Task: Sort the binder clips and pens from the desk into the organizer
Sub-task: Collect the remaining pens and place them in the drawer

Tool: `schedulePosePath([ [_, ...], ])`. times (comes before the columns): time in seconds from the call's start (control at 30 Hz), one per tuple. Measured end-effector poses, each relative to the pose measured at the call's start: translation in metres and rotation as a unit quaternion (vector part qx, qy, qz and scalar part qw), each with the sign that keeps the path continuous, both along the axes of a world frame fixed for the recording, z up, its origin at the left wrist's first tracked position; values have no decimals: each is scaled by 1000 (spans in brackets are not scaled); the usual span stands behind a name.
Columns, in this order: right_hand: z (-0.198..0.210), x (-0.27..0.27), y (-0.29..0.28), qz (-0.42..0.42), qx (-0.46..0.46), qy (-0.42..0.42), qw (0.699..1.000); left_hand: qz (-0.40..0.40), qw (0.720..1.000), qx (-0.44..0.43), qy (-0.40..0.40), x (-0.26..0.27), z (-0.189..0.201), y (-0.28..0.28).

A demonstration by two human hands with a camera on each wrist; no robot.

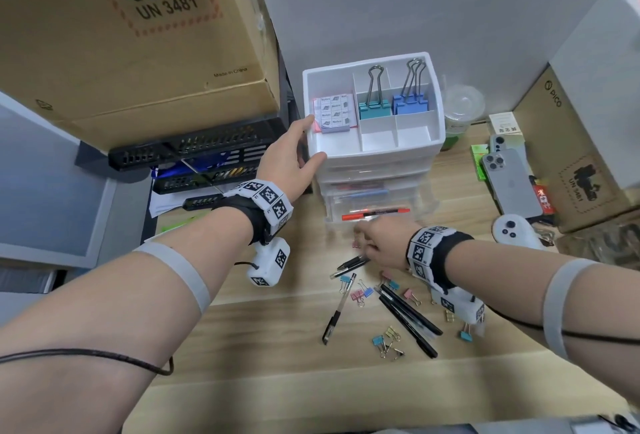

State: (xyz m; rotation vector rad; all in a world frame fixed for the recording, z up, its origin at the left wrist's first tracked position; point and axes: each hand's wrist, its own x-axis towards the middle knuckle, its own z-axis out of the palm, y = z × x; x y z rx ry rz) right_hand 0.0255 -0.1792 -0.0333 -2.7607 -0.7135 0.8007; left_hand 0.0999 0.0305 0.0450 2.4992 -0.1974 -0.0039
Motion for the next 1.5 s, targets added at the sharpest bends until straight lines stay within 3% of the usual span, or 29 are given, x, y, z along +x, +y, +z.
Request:
schedulePosePath([
  [0.37,-7,48,7,-140,40,35,989,-2,1000,2,-17,1,-2,3],
  [0.5,-9,44,-2,-141,52,68,986,12,999,-30,-20,-3,-6,1],
  [0.63,-17,32,-19,-134,0,61,989,18,998,-59,-15,-10,-14,-3],
  [0.73,-24,17,-30,-118,-39,102,987,104,990,-98,14,-23,-33,-6],
  [0.8,-29,5,-36,-119,-42,111,986,142,987,-56,56,-37,-52,-5],
  [0.87,-34,-10,-40,-118,-41,124,984,108,978,33,178,-56,-76,-3],
  [0.93,-40,-24,-41,-107,-47,152,981,60,943,100,311,-80,-99,-2],
  [1.0,-48,-39,-41,-97,-60,169,979,26,916,134,376,-109,-116,-4],
  [1.17,-64,-72,-34,-72,-112,122,984,-50,911,209,352,-160,-141,-20],
  [1.33,-73,-89,-33,-106,-103,86,985,-51,920,219,323,-177,-160,-25],
  [1.5,-69,-98,-31,-81,-112,60,989,-69,921,224,312,-177,-164,-28],
])
